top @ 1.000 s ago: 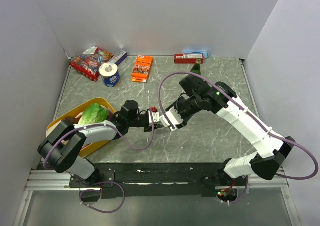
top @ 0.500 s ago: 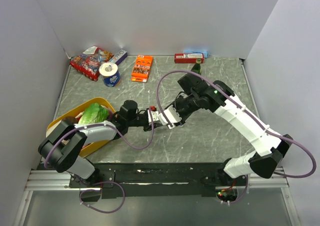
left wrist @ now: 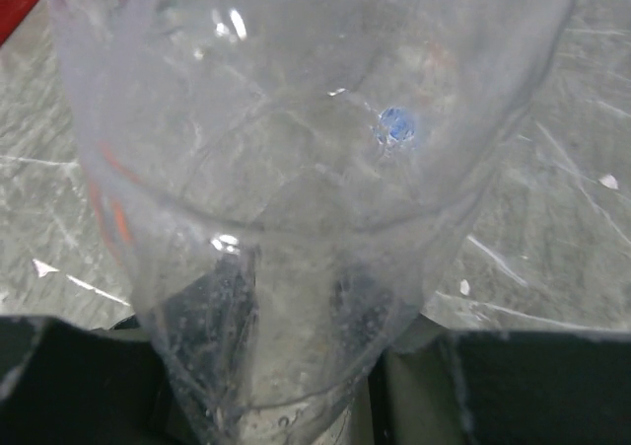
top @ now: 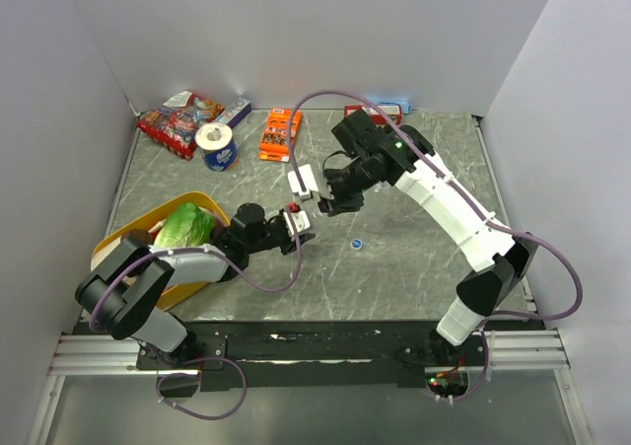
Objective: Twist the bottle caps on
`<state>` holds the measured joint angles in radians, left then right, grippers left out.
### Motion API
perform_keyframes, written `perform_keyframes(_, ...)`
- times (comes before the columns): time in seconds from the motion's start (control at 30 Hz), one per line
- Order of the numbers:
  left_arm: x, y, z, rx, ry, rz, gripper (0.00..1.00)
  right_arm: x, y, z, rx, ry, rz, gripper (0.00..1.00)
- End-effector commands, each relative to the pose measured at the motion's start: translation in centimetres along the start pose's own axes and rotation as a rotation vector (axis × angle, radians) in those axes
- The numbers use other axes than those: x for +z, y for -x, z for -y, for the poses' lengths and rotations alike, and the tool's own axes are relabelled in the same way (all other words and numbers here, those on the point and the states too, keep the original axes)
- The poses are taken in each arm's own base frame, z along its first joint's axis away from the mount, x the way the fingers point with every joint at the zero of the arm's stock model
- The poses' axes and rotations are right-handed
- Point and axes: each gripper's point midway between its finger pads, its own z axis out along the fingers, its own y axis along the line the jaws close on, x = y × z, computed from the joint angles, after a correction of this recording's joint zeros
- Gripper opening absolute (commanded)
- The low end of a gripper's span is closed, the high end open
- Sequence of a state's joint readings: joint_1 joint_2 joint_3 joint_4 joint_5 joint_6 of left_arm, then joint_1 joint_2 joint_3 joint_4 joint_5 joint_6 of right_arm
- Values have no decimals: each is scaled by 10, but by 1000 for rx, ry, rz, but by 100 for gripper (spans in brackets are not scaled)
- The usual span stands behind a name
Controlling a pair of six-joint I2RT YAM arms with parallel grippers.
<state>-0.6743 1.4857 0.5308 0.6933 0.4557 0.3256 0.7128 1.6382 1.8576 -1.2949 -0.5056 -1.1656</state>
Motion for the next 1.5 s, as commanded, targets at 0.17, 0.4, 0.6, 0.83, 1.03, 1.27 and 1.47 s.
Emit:
perform_keyframes(0.17,0,84,-50,51,250,260,1,15,5,-30,305,179,-5,17)
perform_keyframes(0.4,1,88,-67,22,363,267,1,31,4,-7,727,211,-64,12)
perform_keyframes(0.6,6,81,-87,-55,470,227,1,40,-2,-12,878,229,-110,11)
perform_keyframes(0.83,9,61,-94,-106,525,159,1,42,-9,-9,918,206,-134,11)
perform_keyframes(1.03,3,40,-86,-90,500,99,1,42,-11,3,879,166,-128,23)
perform_keyframes(1.27,7,18,-70,-142,404,23,1,14,4,25,791,63,-52,61)
perform_keyframes(1.47,11,11,-52,-172,294,4,1,-44,22,29,688,-50,82,77)
